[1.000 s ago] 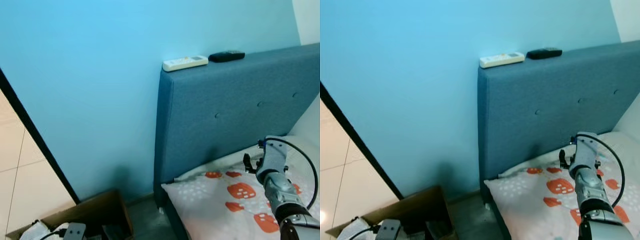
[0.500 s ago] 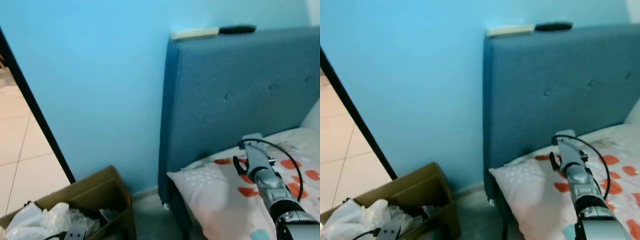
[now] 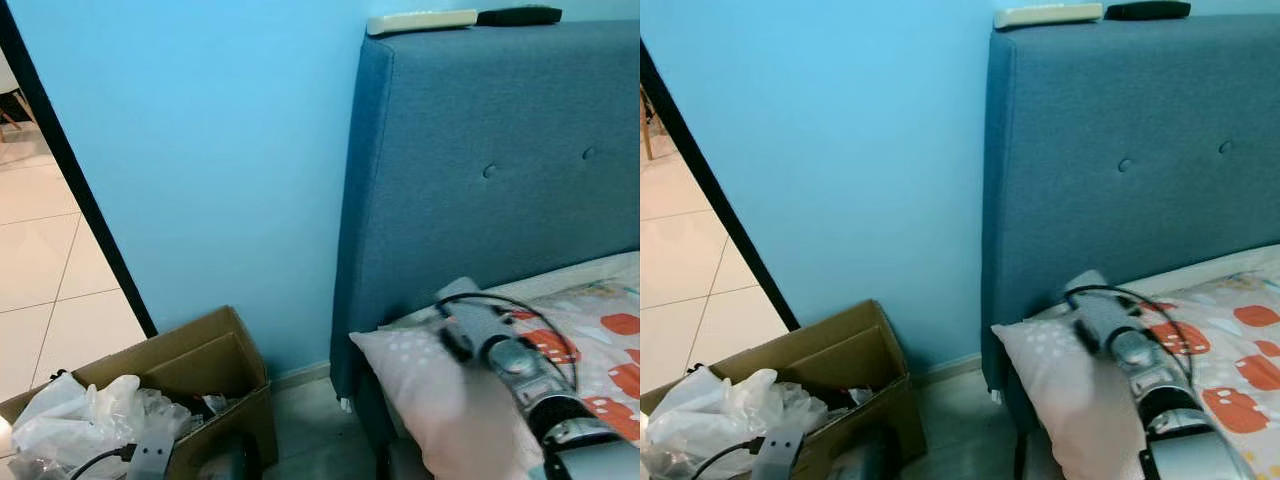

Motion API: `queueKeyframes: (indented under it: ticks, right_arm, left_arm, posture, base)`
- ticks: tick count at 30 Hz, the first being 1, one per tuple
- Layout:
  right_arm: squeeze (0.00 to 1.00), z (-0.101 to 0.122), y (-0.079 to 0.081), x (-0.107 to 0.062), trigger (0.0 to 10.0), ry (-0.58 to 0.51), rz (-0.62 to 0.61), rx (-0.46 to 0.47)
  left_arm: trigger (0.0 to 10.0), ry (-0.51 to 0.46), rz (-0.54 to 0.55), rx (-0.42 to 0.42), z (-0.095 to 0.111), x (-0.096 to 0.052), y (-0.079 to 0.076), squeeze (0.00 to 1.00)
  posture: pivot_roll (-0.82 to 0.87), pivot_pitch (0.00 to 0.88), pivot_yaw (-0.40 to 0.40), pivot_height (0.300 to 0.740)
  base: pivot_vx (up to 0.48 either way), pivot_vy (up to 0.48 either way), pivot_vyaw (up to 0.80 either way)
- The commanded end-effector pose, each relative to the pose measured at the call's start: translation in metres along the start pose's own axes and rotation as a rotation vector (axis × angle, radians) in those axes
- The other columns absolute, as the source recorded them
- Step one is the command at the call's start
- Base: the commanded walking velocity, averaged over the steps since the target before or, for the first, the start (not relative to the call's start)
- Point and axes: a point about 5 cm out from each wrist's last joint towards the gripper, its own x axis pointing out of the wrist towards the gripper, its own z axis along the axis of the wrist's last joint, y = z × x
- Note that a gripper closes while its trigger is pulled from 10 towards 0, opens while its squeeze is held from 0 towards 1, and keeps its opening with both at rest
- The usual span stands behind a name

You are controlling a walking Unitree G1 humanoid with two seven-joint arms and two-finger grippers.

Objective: Clean up the room

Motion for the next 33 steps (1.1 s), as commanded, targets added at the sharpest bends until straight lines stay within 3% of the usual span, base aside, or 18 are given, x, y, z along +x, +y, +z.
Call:
queueKeyframes:
  ticks: [1,3,4,5,6,10,12,17,20,22,23,25,27,28,29,30,31,33]
  right_arm:
    - [0.00,0.002,0.001,0.000,10.0,0.003,0.025,-0.071]
    - [0.00,-0.004,-0.004,0.000,10.0,0.066,0.021,-0.173]
    - [0.00,-0.004,-0.004,0.000,10.0,0.066,0.021,-0.173]
    - [0.00,-0.009,-0.031,-0.004,10.0,0.143,-0.103,-0.184]
    - [0.00,-0.010,-0.041,-0.006,10.0,0.163,-0.153,-0.164]
    - [0.00,-0.010,-0.055,-0.009,10.0,0.177,-0.221,-0.128]
    - [0.00,-0.008,-0.067,-0.012,10.0,0.192,-0.268,-0.179]
    - [0.00,-0.002,-0.066,-0.010,10.0,0.198,-0.223,-0.227]
    - [0.00,-0.002,-0.066,-0.009,10.0,0.217,-0.203,-0.169]
    - [0.00,-0.004,-0.069,-0.010,10.0,0.230,-0.223,-0.003]
    - [0.00,-0.004,-0.069,-0.010,10.0,0.230,-0.223,-0.003]
    - [0.00,-0.008,-0.075,-0.013,10.0,0.254,-0.287,0.191]
    - [0.00,-0.010,-0.077,-0.014,10.0,0.263,-0.306,0.248]
    - [0.00,-0.014,-0.078,-0.016,10.0,0.272,-0.333,0.384]
    - [0.00,-0.014,-0.078,-0.016,10.0,0.272,-0.333,0.384]
    - [0.00,-0.023,-0.074,-0.018,10.0,0.303,-0.352,0.574]
    - [0.00,-0.027,-0.071,-0.019,10.0,0.325,-0.354,0.627]
    - [0.00,-0.027,-0.071,-0.019,10.0,0.325,-0.354,0.627]
  left_arm:
    - [10.0,-0.002,-0.021,0.009,-0.001,0.001,-0.005,0.00]
    - [10.0,0.000,-0.025,0.011,-0.002,0.000,-0.006,0.00]
    - [10.0,0.000,-0.025,0.011,-0.002,0.000,-0.006,0.00]
    - [10.0,0.010,-0.028,0.014,-0.009,-0.002,-0.007,0.00]
    - [10.0,0.015,-0.029,0.014,-0.011,-0.003,-0.007,0.00]
    - [10.0,0.021,-0.028,0.014,-0.016,-0.004,-0.006,0.00]
    - [10.0,0.034,-0.026,0.016,-0.024,-0.008,-0.003,0.00]
    - [10.0,0.042,-0.020,0.018,-0.031,-0.011,0.002,0.00]
    - [10.0,0.045,-0.019,0.019,-0.035,-0.013,0.004,0.00]
    - [10.0,0.043,-0.019,0.019,-0.038,-0.015,0.006,0.00]
    - [10.0,0.043,-0.019,0.019,-0.038,-0.015,0.006,0.00]
    - [10.0,0.038,-0.022,0.021,-0.042,-0.018,0.008,0.00]
    - [10.0,0.036,-0.024,0.022,-0.044,-0.019,0.008,0.00]
    - [10.0,0.033,-0.027,0.024,-0.046,-0.020,0.009,0.00]
    - [10.0,0.033,-0.027,0.024,-0.046,-0.020,0.009,0.00]
    - [10.0,0.028,-0.034,0.027,-0.048,-0.022,0.009,0.00]
    - [10.0,0.026,-0.037,0.029,-0.050,-0.023,0.009,0.00]
    - [10.0,0.026,-0.037,0.029,-0.050,-0.023,0.009,0.00]
  posture:
    - [0.14,0.069,-0.029,0.578]
    - [0.14,0.077,-0.032,0.578]
    - [0.14,0.077,-0.032,0.578]
    - [0.15,0.095,-0.038,0.578]
    - [0.15,0.095,-0.038,0.578]
    - [0.15,0.107,-0.039,0.578]
    - [0.17,0.129,-0.038,0.578]
    - [0.18,0.149,-0.037,0.578]
    - [0.18,0.164,-0.037,0.578]
    - [0.19,0.176,-0.037,0.578]
    - [0.19,0.176,-0.037,0.578]
    - [0.21,0.205,-0.032,0.578]
    - [0.21,0.205,-0.032,0.578]
    - [0.21,0.219,-0.030,0.578]
    - [0.21,0.219,-0.030,0.578]
    - [0.22,0.234,-0.026,0.578]
    - [0.22,0.238,-0.027,0.578]
    - [0.22,0.238,-0.027,0.578]
  base:
    - [0.000,0.000,0.00]
    - [0.000,0.000,0.00]
    - [0.000,0.000,0.00]
    - [0.000,0.000,0.00]
    - [0.000,0.000,0.00]
    - [0.000,0.000,0.00]
    - [0.000,0.000,0.00]
    - [0.000,0.000,0.00]
    - [0.000,0.000,0.00]
    - [0.000,0.000,0.00]
    - [0.000,0.000,0.00]
    - [0.000,0.000,0.00]
    - [0.000,0.000,0.00]
    - [0.000,0.000,0.00]
    - [0.000,0.000,0.00]
    - [0.000,0.000,0.00]
    - [0.000,0.000,0.00]
    - [0.000,0.000,0.00]
